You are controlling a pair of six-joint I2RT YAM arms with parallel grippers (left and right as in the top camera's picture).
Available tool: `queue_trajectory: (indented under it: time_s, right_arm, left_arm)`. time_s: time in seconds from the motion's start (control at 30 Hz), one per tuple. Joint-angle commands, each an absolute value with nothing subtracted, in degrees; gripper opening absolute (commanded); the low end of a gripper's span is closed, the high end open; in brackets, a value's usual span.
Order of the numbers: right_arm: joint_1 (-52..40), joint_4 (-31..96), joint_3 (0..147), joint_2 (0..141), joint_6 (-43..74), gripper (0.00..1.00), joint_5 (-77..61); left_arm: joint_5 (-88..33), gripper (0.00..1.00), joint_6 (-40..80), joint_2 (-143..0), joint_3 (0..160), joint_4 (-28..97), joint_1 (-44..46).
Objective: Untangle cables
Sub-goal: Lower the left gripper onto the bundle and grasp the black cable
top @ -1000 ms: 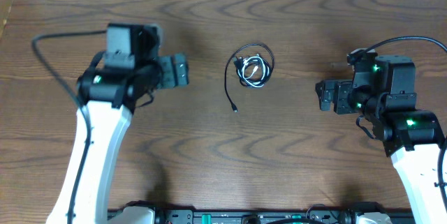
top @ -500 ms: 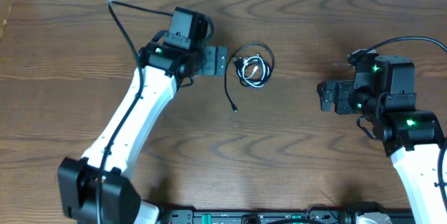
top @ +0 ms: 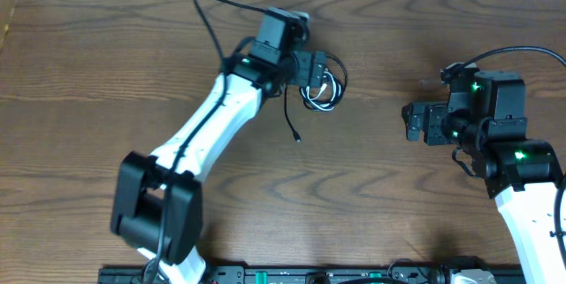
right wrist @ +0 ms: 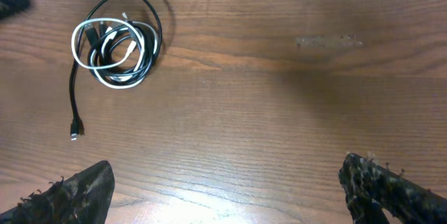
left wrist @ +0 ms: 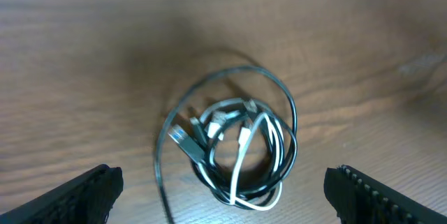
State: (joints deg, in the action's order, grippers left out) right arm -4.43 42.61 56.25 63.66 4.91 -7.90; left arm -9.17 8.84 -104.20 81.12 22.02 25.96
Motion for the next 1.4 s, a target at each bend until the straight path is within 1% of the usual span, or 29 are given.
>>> queue_trajectory:
  time_s: [0.0, 0.1, 0.4, 0.43, 0.5, 0.7, 0.73, 0.77, 0.97, 1.13, 1.2, 1.27, 1.37]
  right_arm:
    - [-4.71, 42.72, 57.45, 63.66, 4.19, 0.99, -7.62]
    - [-4.71, 42.92, 57.45, 63.66, 4.19, 0.99, -7.62]
    - [-4.71, 43.0, 57.45, 63.66, 4.21, 0.99, -7.64]
    - [-4.71, 43.0, 57.45, 63.66, 4.19, 0.99, -7.64]
    - [-4.71, 43.0, 57.45, 63.66, 4.21, 0.99, -7.64]
    - [-4.71, 42.96, 57.45, 63.66, 4.21, 0.99, -7.62]
    - [-4.71, 42.94, 57.45, 63.66, 4.21, 0.99, -7.64]
    - [-4.71, 42.94, 57.45, 63.66, 4.19, 0.99, -7.64]
    - [-4.71, 42.81, 57.43, 63.68, 4.21, 0.99, -7.68]
    - [-4.71, 42.04, 57.41, 64.4, 4.21, 0.99, -11.05]
    - [-4.71, 41.58, 57.41, 65.17, 4.21, 0.97, -12.93]
    - [-4.71, 41.34, 57.41, 66.41, 4.21, 0.95, -13.89]
    - [-4.71, 41.39, 57.41, 67.57, 4.21, 0.94, -13.89]
  left_arm:
    - [-9.93, 0.98, 10.55, -108.75, 82.3, 22.24, 27.2]
    - [-9.93, 0.98, 12.8, -111.11, 82.3, 22.61, 27.75]
    - [-9.85, 0.99, 12.78, -114.61, 81.95, 22.09, 28.03]
    - [-9.87, 0.97, 12.78, -114.98, 81.78, 22.37, 28.12]
    - [-9.87, 0.85, 12.8, -115.87, 81.54, 23.75, 28.42]
    - [-9.87, 0.24, 12.75, -116.31, 81.45, 27.88, 29.34]
    - [-9.87, 0.11, 12.75, -115.98, 81.45, 28.4, 29.34]
    - [-9.87, 0.08, 12.75, -115.52, 81.45, 29.02, 29.34]
    - [-10.26, 0.08, 12.8, -107.92, 81.47, 34.54, 29.36]
    - [-16.36, 0.08, 12.8, -97.78, 81.47, 39.38, 29.45]
    - [-16.36, 0.08, 12.78, -94.24, 81.45, 40.34, 29.45]
    - [-13.58, 0.08, 12.8, -91.09, 81.45, 40.14, 29.45]
    - [-8.01, 0.34, 12.8, -91.11, 81.43, 38.54, 29.45]
